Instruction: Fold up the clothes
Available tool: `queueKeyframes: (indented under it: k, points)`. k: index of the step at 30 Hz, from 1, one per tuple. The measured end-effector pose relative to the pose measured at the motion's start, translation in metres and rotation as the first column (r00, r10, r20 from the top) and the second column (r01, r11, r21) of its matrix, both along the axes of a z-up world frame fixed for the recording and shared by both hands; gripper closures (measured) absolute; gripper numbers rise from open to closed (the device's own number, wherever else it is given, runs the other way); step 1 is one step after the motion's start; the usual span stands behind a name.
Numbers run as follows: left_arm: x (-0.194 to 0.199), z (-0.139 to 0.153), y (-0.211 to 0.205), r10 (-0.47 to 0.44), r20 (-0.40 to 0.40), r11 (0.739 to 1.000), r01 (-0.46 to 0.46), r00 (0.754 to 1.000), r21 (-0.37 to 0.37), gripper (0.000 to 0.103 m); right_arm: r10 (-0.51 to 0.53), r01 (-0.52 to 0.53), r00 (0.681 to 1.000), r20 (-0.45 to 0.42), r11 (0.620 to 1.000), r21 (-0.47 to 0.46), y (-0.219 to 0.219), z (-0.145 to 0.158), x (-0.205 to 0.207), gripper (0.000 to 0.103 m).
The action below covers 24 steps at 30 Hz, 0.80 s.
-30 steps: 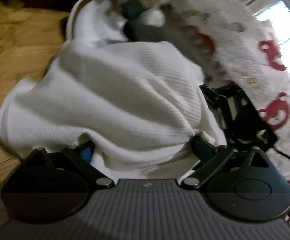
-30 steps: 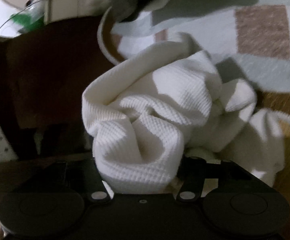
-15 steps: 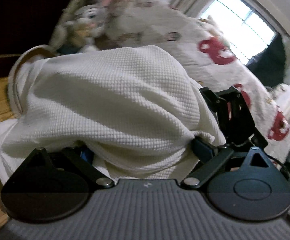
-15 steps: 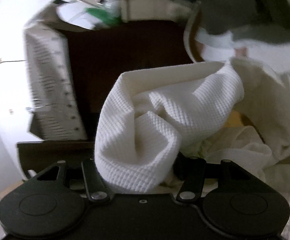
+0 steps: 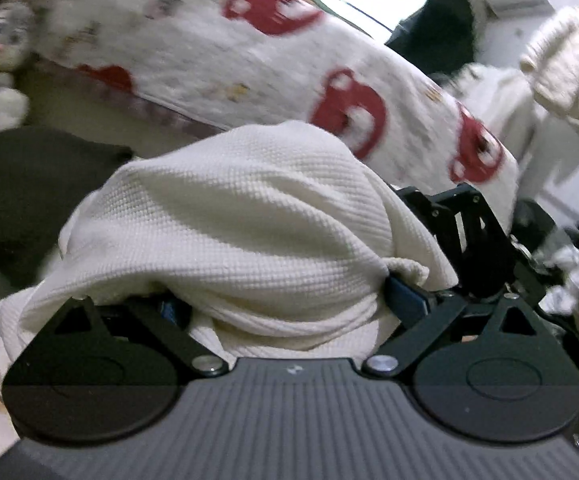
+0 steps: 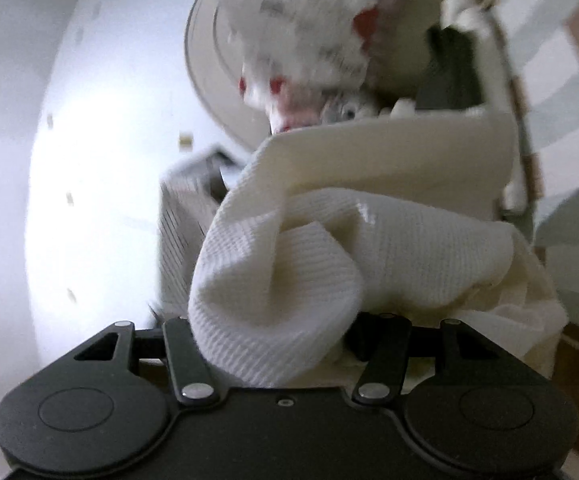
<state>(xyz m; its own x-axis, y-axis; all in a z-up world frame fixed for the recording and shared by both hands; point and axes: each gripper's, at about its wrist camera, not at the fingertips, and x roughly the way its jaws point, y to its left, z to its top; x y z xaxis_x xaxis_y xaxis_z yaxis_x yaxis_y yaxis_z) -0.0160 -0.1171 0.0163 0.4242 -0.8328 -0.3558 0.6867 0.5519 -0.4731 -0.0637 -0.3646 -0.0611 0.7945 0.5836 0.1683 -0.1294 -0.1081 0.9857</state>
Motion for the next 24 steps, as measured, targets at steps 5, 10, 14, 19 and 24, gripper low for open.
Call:
queueKeyframes:
  k: [5,10,14,19,24]
  points:
    - [-0.008,0.011,-0.043,-0.131,-0.034,0.99,0.129,0.991,-0.049,0.006,-0.117,0.117,0.993,0.002,0.992,-0.037,-0.045,0.015,-0.053,0.04]
    - [-0.013,0.044,-0.086,-0.246,-0.008,0.968,0.246,0.969,-0.042,0.006,-0.238,0.235,0.971,-0.034,0.969,-0.075,-0.075,0.035,-0.088,0.04]
    - [-0.016,0.065,-0.115,-0.324,0.057,0.945,0.325,0.944,-0.025,0.006,-0.338,0.327,0.938,-0.08,0.937,-0.123,-0.096,0.049,-0.112,0.04]
    - [-0.005,0.038,-0.156,-0.244,0.182,0.969,0.232,0.953,0.084,0.005,-0.462,0.427,0.875,-0.144,0.878,-0.216,-0.124,0.063,-0.137,0.017]
    - [0.036,-0.055,-0.162,-0.123,0.231,0.953,0.051,0.965,0.297,0.005,-0.588,0.285,0.749,-0.306,0.703,-0.652,-0.167,0.026,-0.109,0.021]
